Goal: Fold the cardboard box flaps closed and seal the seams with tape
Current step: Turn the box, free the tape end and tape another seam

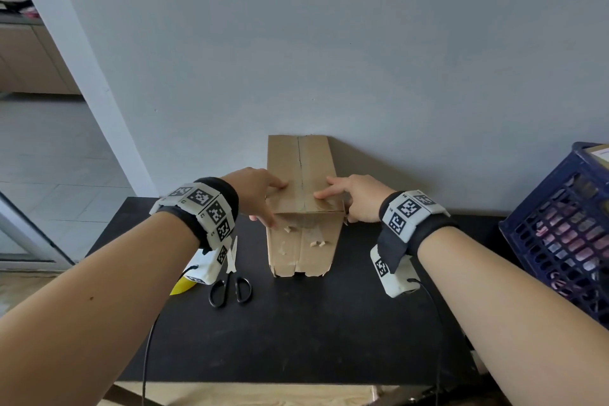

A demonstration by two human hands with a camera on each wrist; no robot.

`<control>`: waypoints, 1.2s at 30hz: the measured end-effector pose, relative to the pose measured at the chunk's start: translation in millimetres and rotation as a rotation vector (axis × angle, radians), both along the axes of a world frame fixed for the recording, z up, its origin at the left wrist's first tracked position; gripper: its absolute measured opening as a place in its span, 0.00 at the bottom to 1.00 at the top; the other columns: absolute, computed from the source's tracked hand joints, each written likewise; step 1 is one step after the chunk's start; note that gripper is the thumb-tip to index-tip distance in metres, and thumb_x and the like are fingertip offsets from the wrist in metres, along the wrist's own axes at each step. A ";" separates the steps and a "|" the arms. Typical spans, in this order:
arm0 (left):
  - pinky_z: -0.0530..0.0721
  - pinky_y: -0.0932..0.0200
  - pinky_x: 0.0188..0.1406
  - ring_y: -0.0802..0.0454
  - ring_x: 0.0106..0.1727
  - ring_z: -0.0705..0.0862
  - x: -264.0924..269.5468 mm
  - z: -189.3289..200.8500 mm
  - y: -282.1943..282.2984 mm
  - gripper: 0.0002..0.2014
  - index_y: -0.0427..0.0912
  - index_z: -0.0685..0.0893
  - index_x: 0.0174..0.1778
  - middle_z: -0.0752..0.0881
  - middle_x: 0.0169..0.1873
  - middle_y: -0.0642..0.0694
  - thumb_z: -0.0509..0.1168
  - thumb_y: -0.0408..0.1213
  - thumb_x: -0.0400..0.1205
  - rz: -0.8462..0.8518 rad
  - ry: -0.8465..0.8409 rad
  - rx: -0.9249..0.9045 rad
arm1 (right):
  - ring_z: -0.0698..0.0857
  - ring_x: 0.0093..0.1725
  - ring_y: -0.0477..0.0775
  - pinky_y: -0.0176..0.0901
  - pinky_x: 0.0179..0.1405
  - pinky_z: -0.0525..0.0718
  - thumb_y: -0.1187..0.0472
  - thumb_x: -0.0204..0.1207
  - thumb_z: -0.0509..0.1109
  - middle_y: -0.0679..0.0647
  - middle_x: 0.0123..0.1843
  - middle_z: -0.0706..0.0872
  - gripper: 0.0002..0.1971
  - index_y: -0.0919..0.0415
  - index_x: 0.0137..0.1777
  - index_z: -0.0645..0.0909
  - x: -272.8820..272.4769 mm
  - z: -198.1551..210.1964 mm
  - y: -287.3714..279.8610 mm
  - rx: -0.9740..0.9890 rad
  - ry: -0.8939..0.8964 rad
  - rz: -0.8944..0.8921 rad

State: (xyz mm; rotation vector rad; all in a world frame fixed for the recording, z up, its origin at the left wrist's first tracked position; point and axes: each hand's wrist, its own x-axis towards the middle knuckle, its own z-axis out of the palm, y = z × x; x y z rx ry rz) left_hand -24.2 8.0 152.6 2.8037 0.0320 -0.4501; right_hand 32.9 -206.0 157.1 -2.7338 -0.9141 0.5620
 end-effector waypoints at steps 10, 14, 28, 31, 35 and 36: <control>0.69 0.63 0.53 0.58 0.47 0.78 2.8 3.3 1.6 0.49 0.53 0.60 0.82 0.88 0.40 0.53 0.78 0.33 0.68 -0.068 0.061 0.059 | 0.65 0.80 0.51 0.39 0.73 0.66 0.76 0.69 0.73 0.43 0.83 0.62 0.38 0.41 0.73 0.74 3.2 -3.1 2.3 -0.039 -0.062 0.001; 0.70 0.63 0.53 0.55 0.51 0.75 1.6 0.8 1.8 0.46 0.54 0.64 0.80 0.84 0.43 0.53 0.79 0.37 0.67 -0.064 -0.025 0.079 | 0.60 0.83 0.52 0.41 0.77 0.62 0.73 0.68 0.76 0.43 0.83 0.62 0.38 0.42 0.75 0.73 1.9 -2.6 2.1 -0.040 -0.049 -0.005; 0.77 0.61 0.49 0.56 0.47 0.80 5.3 -6.0 1.0 0.43 0.56 0.66 0.78 0.90 0.44 0.48 0.77 0.46 0.67 -0.070 -0.108 0.133 | 0.78 0.69 0.55 0.41 0.65 0.74 0.65 0.65 0.80 0.50 0.71 0.80 0.30 0.47 0.67 0.80 -10.1 -13.1 9.1 0.103 -0.120 -0.138; 0.78 0.61 0.47 0.56 0.45 0.81 3.7 -7.2 0.3 0.42 0.56 0.68 0.77 0.90 0.41 0.49 0.76 0.49 0.67 -0.070 -0.132 0.141 | 0.83 0.61 0.57 0.42 0.56 0.79 0.67 0.64 0.80 0.53 0.60 0.85 0.27 0.49 0.63 0.79 -13.9 -14.3 11.7 0.105 -0.133 -0.153; 0.75 0.61 0.42 0.61 0.37 0.81 1.1 -9.6 3.5 0.40 0.54 0.71 0.76 0.90 0.33 0.50 0.77 0.51 0.67 -0.045 -0.127 0.066 | 0.77 0.71 0.56 0.44 0.68 0.75 0.69 0.66 0.78 0.50 0.71 0.80 0.29 0.50 0.68 0.79 -13.9 -10.5 11.6 0.084 -0.112 -0.156; 0.74 0.61 0.42 0.62 0.37 0.80 0.5 -10.2 3.9 0.39 0.54 0.72 0.76 0.90 0.34 0.50 0.77 0.51 0.67 -0.043 -0.127 0.058 | 0.76 0.72 0.55 0.45 0.70 0.74 0.69 0.67 0.78 0.50 0.73 0.79 0.30 0.49 0.69 0.79 -13.6 -10.2 11.4 0.073 -0.103 -0.154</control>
